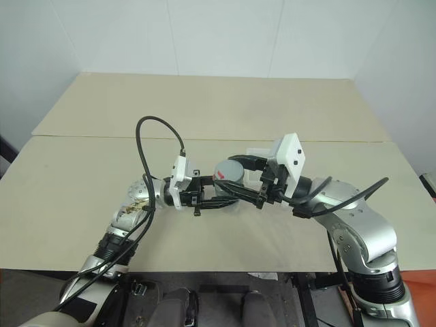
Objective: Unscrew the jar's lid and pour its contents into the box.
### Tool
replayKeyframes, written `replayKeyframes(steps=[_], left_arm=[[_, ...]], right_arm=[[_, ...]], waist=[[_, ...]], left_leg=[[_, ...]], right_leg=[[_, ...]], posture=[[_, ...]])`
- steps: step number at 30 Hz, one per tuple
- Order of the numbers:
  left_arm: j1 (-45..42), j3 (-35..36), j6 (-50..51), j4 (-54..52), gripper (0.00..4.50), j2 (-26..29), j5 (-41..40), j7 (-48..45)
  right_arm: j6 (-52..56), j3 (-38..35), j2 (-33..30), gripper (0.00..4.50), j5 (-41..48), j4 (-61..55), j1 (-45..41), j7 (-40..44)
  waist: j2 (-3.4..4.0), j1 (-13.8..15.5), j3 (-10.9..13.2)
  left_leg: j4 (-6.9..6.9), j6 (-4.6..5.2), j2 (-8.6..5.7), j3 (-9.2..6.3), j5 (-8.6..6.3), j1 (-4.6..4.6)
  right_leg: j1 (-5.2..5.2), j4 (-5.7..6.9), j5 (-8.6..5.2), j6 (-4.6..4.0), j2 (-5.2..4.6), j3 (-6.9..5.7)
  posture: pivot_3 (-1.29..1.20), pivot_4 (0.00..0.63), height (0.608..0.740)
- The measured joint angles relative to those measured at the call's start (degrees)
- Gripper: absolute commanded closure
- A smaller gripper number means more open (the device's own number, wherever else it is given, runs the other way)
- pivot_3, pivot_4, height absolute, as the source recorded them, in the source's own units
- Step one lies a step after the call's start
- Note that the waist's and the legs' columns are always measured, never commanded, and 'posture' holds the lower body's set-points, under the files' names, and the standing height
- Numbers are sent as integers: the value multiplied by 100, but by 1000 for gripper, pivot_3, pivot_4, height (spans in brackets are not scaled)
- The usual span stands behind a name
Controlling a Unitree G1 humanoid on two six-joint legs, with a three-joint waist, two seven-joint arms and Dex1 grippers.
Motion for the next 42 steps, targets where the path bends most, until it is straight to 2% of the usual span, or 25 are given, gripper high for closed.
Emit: replayKeyframes(steps=[3,6,9,14,20,23,24,27,28,35,39,42], left_arm=[[60,-36,-77,17,2439,12,33,-40],[88,-36,-111,20,2439,86,100,-16],[89,-26,-100,20,2439,121,190,140],[-187,51,39,172,2439,-59,256,700],[-975,119,-80,1161,2439,-213,693,1321],[-1487,102,-599,2015,2439,-340,1065,1600],[-1628,101,-792,2273,2439,-360,1198,1718],[-2105,91,-1352,3123,2439,-418,1580,2092],[-2197,94,-1436,3293,2439,-429,1619,2139],[-2791,109,-1753,4472,2439,-457,1899,2214],[-3338,33,-2313,5230,2439,-422,2317,2288],[-3813,-33,-2528,5719,2439,-449,2581,2363]], right_arm=[[46,-436,81,1485,315,23,-8,-238],[33,-891,-47,1485,162,66,396,-524],[18,-1159,-55,1485,-298,215,892,-987],[339,-1570,91,1485,-1320,922,1540,-2410],[255,-1352,415,1485,-2095,1263,2033,-2916],[383,-1167,693,1485,-2367,1486,2000,-3245],[445,-1178,759,1000,-2382,1529,1979,-3302],[720,-1314,752,150,-2322,1514,1958,-3273],[780,-1374,732,30,-2268,1490,1976,-3227],[1223,-1606,221,30,-1985,407,2653,-2687],[1259,-2174,-416,30,-1441,-382,2569,-2012],[1330,-2271,-810,30,-1133,-581,2339,-1615]], waist=[[0,4,0],[0,45,0],[1,31,-1],[1,31,-1],[13,-50,-7],[12,-59,-7],[12,-56,-7],[12,-47,-7],[12,-40,-7],[11,-12,-6],[9,-14,-5],[7,-7,-4]], left_leg=[[0,0,0,0,0,-1],[-1,0,0,0,0,-2],[0,0,-3,2,0,-3],[0,-1,-4,8,1,-2],[-3,0,-4,8,1,0],[-2,0,-8,7,1,-1],[-2,0,-9,8,1,-2],[-4,1,-9,5,0,-4],[-5,1,-8,6,0,-6],[-7,6,-11,8,-3,-19],[-5,6,-11,9,-3,-16],[-5,6,-13,11,-3,-18]], right_leg=[[0,-2,0,0,-1,0],[3,-5,0,0,-2,-6],[1,-3,0,0,-4,-1],[0,0,0,0,-2,-2],[-1,-1,1,2,2,6],[0,-2,1,3,1,5],[0,-4,1,3,1,4],[1,-9,2,4,0,4],[0,-12,2,4,1,2],[-8,-19,-1,9,-1,0],[-3,-17,0,10,1,-5],[-2,-19,0,10,0,-6]], posture=[[0,150,740],[0,150,740],[0,150,740],[0,150,740],[0,150,740],[0,150,740],[0,150,740],[0,150,740],[0,150,740],[0,150,740],[0,150,740],[0,150,740]])
